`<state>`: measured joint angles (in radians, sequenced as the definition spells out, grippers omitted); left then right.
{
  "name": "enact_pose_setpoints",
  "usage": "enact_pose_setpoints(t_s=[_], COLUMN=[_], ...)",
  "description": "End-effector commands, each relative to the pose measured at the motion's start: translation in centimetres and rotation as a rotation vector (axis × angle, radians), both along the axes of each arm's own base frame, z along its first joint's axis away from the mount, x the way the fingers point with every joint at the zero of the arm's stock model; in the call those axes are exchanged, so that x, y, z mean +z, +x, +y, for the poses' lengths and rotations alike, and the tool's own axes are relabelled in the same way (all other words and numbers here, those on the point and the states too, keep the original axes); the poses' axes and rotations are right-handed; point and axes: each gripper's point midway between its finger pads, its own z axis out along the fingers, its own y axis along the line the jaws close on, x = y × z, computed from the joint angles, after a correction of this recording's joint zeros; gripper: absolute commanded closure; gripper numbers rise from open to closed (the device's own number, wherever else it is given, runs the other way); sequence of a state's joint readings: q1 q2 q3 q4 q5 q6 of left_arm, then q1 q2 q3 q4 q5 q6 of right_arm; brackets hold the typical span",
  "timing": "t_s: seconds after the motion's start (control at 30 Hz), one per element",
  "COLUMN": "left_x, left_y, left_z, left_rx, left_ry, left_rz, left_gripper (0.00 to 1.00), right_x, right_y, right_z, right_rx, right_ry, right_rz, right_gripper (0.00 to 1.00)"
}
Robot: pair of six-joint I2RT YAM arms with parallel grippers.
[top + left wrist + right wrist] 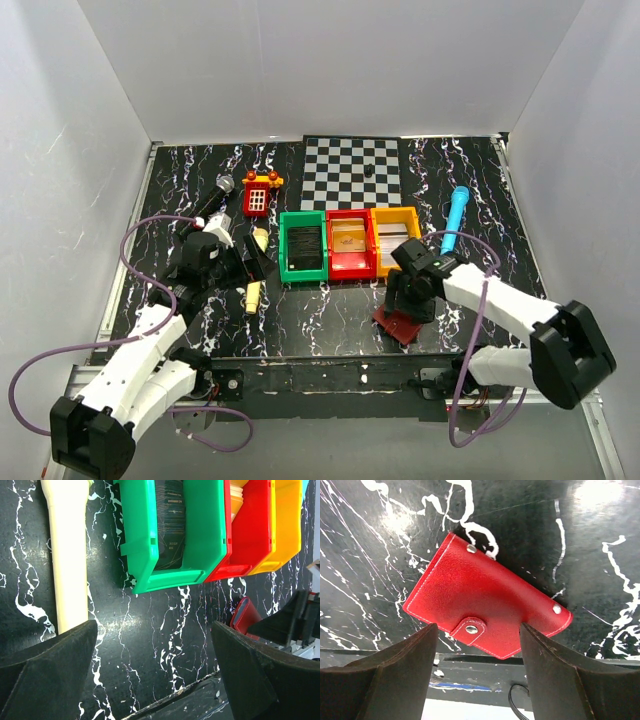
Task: Take the credit cards out of the card holder
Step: Move the card holder to the center of the board.
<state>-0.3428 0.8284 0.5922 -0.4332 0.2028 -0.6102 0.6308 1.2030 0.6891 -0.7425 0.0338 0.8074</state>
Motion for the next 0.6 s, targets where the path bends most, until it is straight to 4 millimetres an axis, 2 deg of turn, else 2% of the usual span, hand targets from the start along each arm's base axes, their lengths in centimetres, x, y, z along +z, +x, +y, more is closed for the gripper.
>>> enact_pose_setpoints(t_s=[0.0, 0.4, 0.57], left_x=[1.1, 1.1, 3.0], left_y=[-0.1, -1.0, -2.1], left_z=[-0.4, -0.7, -4.2], left_rx=[-0.021, -0.044, -0.241], left_ry=[-0.02, -0.045, -0.104], left_rz=[-0.037, -0.037, -0.098], left_gripper=[0.02, 0.02, 0.02], right_x=[0.2, 0.4, 2.0], right_y=[0.6, 1.1, 1.6], right_z=[2.4, 6.0, 5.5], right_rx=[0.118, 0.352, 0.386], right_ry=[0.015, -0.018, -0.052], right_rz=[-0.01, -0.006, -0.065], right_gripper=[0.27, 0.28, 0.27])
